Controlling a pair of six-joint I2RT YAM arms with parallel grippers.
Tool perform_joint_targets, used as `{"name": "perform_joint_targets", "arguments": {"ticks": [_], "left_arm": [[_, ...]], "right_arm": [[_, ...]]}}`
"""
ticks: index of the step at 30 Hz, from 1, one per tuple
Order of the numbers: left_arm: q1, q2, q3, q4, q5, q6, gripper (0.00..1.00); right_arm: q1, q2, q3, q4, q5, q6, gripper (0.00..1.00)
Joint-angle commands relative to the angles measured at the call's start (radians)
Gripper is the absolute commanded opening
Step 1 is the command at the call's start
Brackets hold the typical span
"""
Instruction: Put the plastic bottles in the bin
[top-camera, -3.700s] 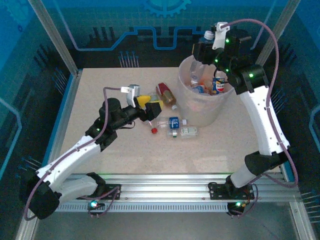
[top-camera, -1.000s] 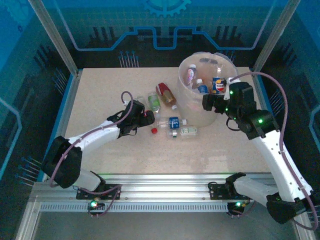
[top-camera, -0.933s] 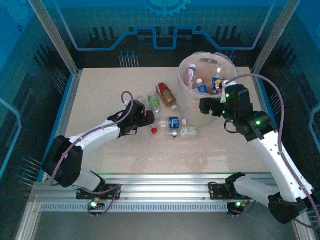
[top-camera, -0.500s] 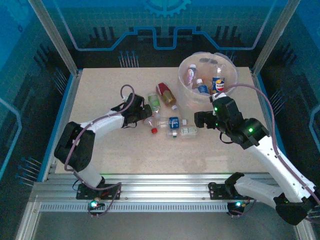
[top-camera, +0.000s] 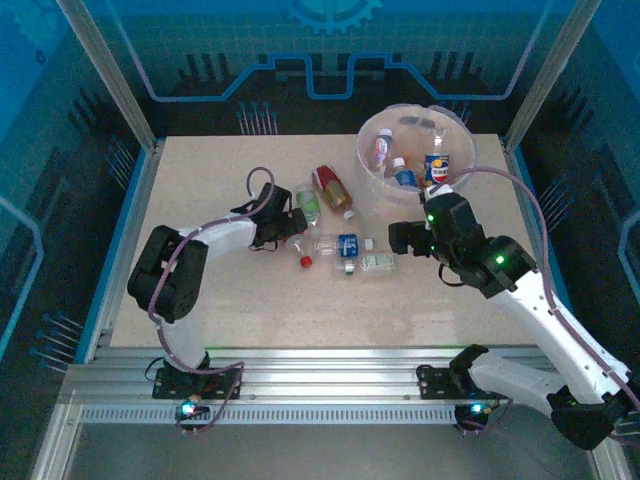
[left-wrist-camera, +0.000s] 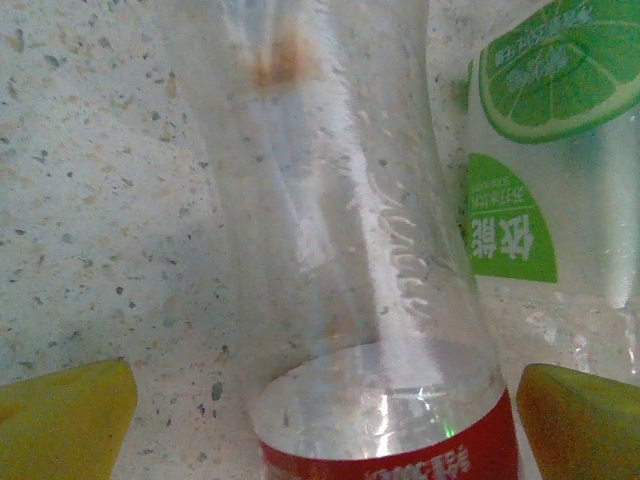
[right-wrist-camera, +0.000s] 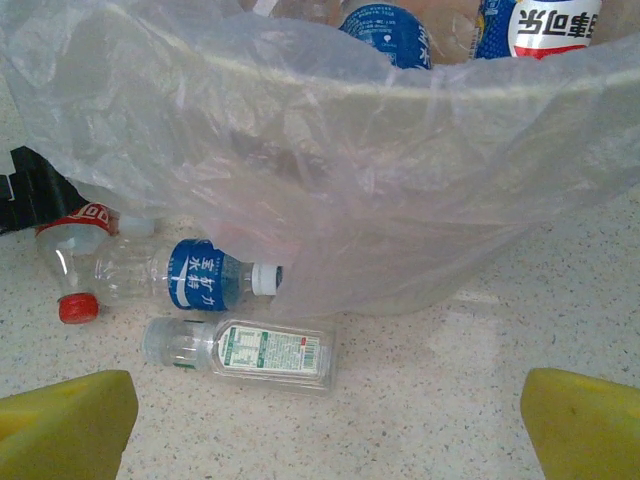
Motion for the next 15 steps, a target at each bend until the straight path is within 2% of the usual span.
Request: {"name": "perform_joint_targets", "arguments": {"ticks": [1,10,15], "left_arm": [[0.010,0.010,0.002,0.008,0.021,-0.031,0.99],[0.019,-0.017,-0.103,0.039,0.032,-0.074,0.92],[0.019,-0.021,-0.145,0.042,0.028,-0.090,0.82]], "right_arm": [[0.017,0.007,0.000,0.019,0.010,0.019,1.00],[0.017,0.017,0.005,0.027,0.007,0.025,1.00],[0.016,0.023,0.007,0.040,0.007,0.026,1.00]]}}
